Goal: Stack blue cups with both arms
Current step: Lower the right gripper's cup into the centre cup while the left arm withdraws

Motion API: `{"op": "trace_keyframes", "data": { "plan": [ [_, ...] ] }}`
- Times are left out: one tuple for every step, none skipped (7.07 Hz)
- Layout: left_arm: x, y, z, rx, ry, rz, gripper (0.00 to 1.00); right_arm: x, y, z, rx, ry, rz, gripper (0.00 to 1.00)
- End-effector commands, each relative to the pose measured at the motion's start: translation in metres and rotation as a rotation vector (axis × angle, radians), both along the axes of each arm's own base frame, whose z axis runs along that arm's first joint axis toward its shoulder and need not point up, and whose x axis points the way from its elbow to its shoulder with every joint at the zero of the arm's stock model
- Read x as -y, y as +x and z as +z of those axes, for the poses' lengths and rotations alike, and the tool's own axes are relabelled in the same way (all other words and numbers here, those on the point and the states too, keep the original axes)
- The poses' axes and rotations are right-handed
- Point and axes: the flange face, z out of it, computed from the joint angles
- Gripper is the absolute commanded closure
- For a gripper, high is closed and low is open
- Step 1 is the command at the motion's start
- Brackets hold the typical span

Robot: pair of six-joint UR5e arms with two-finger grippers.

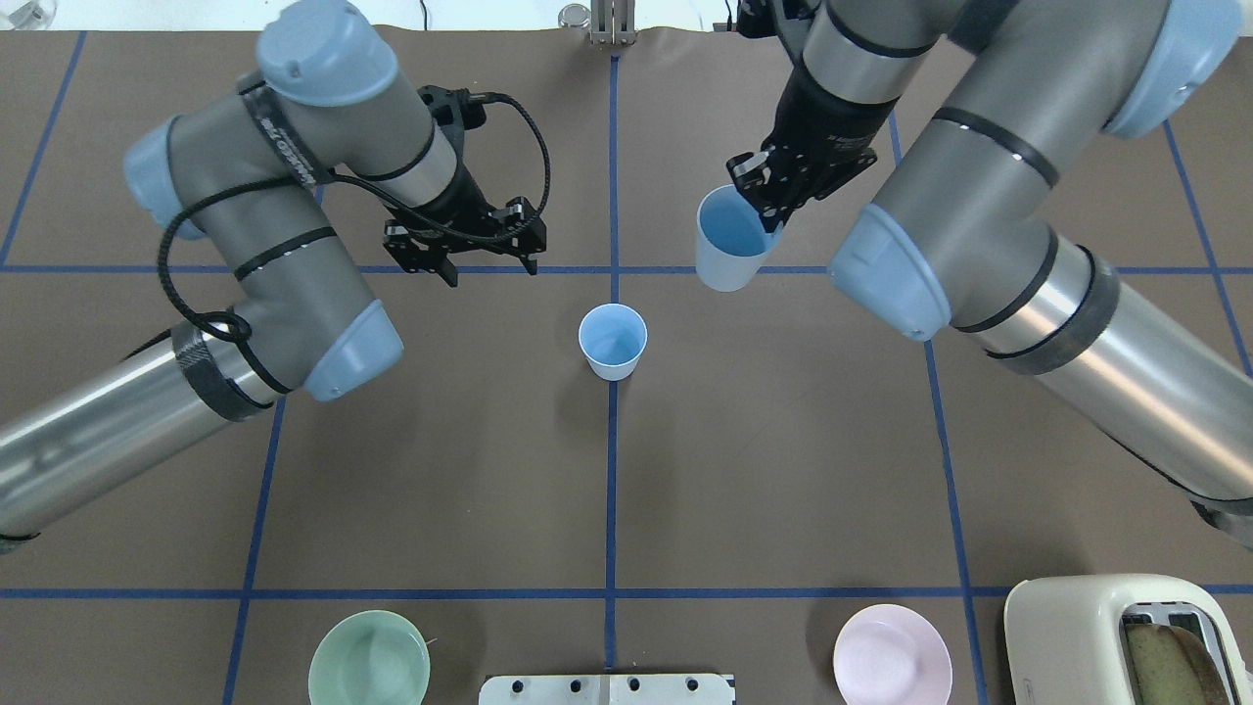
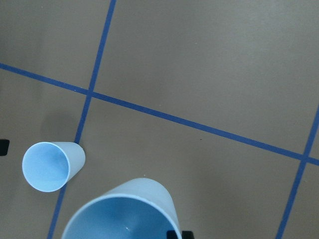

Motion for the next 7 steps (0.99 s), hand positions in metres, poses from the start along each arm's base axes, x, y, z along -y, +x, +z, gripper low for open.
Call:
{"op": "trace_keyframes", "data": {
  "plan": [
    [0.023,-0.047,0.037,0.015,0.055,0.022,0.05,-0.001,-0.07,-0.011,0.045,0.001,0.014,1.0],
    [0.032,-0.066,0.049,0.019,0.065,0.022,0.05,-0.012,-0.087,-0.011,0.025,0.015,0.017,1.0],
    [0.038,-0.077,0.059,0.022,0.081,0.032,0.05,-0.022,-0.1,-0.012,0.015,0.011,0.019,1.0],
    [0.04,-0.083,0.067,0.03,0.096,0.04,0.05,-0.024,-0.109,-0.008,0.001,0.014,0.017,1.0],
    [0.042,-0.084,0.068,0.032,0.097,0.039,0.05,-0.026,-0.119,-0.01,-0.008,0.02,0.013,1.0],
    [0.042,-0.084,0.071,0.035,0.093,0.039,0.05,-0.028,-0.125,-0.012,-0.01,0.02,0.007,1.0],
    [0.042,-0.084,0.071,0.035,0.093,0.039,0.05,-0.032,-0.129,-0.011,-0.011,0.021,0.0,1.0]
  ]
}}
